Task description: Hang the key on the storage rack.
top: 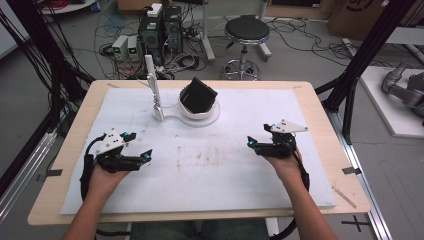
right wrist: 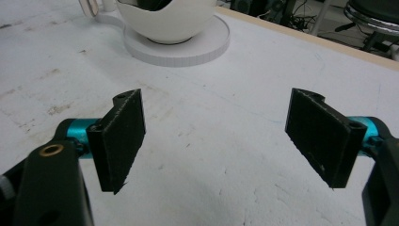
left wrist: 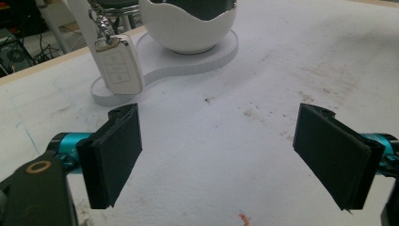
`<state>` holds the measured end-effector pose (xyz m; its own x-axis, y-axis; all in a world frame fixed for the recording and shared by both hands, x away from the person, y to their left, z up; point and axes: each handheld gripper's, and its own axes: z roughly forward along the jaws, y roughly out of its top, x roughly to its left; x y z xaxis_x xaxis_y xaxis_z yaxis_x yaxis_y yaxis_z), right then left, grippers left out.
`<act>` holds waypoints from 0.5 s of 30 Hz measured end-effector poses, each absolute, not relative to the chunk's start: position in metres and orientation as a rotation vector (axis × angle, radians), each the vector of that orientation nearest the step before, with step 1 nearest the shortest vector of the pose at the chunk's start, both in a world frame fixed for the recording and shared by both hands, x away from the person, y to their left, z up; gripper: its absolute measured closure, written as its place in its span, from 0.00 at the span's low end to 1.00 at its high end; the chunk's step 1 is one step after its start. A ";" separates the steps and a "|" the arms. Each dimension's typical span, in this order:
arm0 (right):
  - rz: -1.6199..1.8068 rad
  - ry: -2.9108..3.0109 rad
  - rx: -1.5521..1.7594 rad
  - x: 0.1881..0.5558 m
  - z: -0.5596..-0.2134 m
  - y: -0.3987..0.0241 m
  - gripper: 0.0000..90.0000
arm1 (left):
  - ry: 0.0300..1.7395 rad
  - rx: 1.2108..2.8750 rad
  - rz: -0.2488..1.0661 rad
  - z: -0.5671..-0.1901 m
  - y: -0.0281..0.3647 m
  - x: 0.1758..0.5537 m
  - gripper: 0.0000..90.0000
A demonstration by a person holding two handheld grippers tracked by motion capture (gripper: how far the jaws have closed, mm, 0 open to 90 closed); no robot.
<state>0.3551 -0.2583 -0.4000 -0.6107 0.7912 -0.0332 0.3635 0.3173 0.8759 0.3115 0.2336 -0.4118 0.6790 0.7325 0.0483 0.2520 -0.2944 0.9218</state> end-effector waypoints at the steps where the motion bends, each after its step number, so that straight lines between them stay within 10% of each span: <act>1: 1.232 2.120 1.019 0.355 -0.400 -0.258 0.23 | 0.772 1.859 0.577 -0.412 0.233 0.312 0.18; 15: 1.205 2.146 1.037 0.357 -0.407 -0.258 0.23 | 0.779 1.860 0.569 -0.416 0.235 0.316 0.18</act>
<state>0.3574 -0.2582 -0.4071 -0.6059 0.7948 -0.0337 0.3851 0.3301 0.8618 0.3162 0.2347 -0.4156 0.6819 0.7303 0.0402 0.2603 -0.2936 0.9198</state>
